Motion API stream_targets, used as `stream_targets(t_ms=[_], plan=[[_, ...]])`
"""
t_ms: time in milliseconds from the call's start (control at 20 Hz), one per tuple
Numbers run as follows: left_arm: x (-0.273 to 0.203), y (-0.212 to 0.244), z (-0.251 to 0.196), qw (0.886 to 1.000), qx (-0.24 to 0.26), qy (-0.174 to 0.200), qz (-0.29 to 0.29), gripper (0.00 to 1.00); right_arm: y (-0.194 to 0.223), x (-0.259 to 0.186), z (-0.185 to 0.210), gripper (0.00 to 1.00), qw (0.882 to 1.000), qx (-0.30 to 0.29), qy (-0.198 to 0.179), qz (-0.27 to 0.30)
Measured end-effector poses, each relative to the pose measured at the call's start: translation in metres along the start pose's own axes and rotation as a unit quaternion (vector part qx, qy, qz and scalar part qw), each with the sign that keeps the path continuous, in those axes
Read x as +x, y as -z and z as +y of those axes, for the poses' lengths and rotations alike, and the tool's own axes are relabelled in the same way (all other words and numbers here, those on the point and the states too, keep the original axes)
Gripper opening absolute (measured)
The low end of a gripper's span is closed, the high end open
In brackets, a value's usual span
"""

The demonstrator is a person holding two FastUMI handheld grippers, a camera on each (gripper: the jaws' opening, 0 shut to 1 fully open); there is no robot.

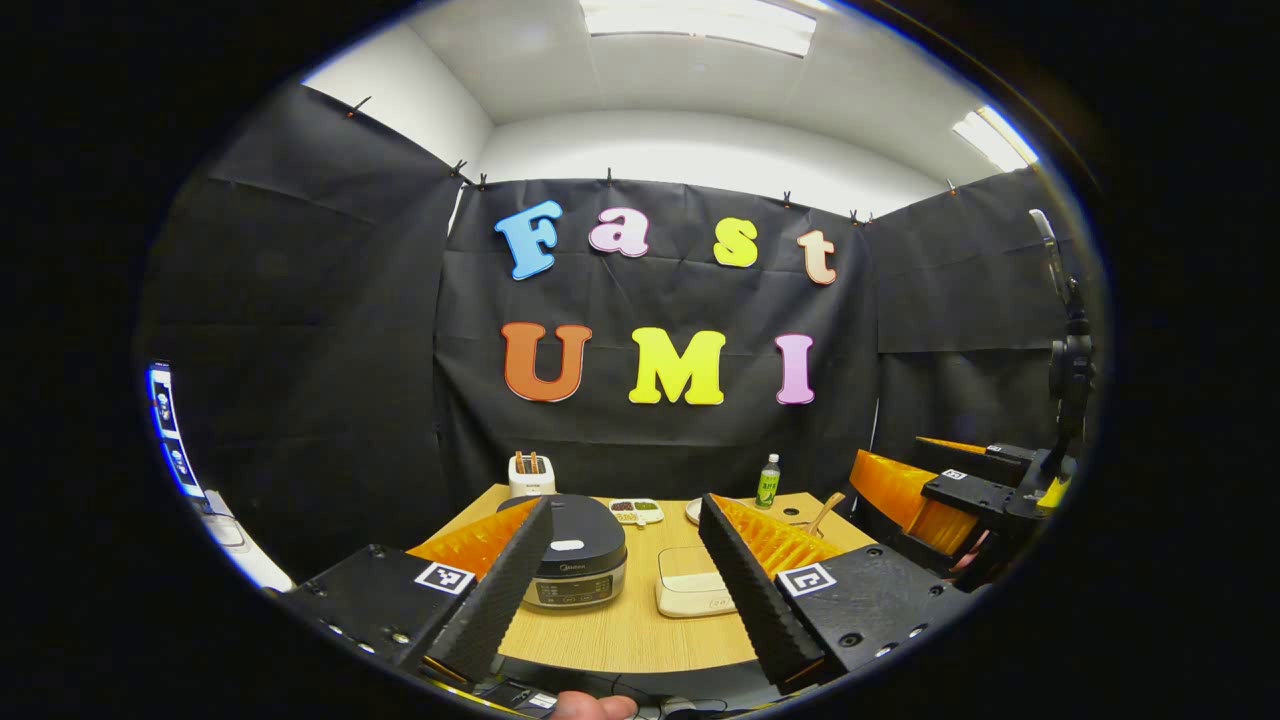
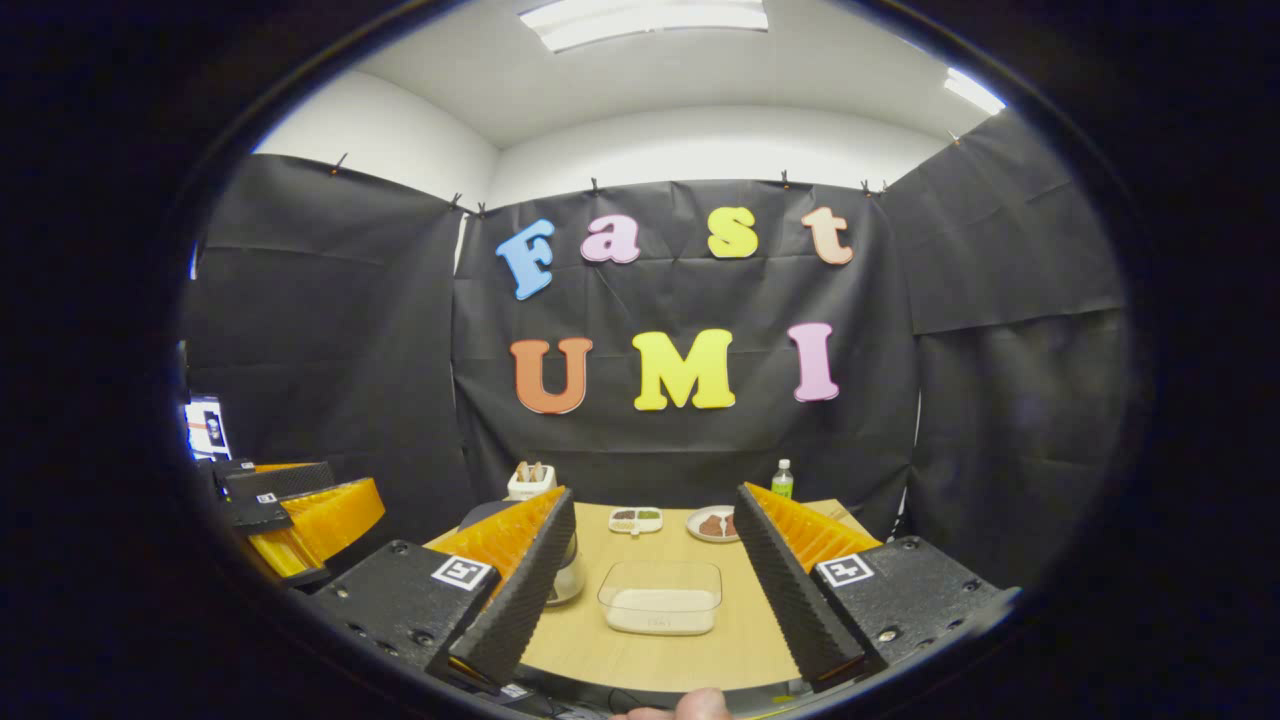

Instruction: Close the left gripper, press the button to open the rice cooker; take a wooden spoon from the chopstick holder with the right hand, scoop a spoonful of rice and pour it into the rice cooker, then put the wooden spoon back into the chopstick holder.

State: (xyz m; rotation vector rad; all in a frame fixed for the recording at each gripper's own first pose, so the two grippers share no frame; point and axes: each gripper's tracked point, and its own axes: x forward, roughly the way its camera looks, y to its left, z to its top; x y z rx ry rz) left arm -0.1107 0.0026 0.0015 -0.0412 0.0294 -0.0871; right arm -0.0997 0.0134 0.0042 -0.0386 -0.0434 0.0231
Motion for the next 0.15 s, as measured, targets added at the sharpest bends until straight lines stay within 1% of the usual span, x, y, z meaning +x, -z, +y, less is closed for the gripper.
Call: stream_targets(t_ms=[50, 150], plan=[[0.0007, 0.0000, -0.0005, 1.000, 0.000, 0.000, 0.000, 0.94, -0.0003, 0.0000, -0.0013, 0.94, 1.000, 0.000, 0.001, 0.000], [0.0023, -0.0015, -0.0015, 1.000, -0.002, 0.001, 0.000, 0.95, -0.0024, 0.0006, -0.0035, 0.93, 1.000, -0.001, 0.003, -0.002]])
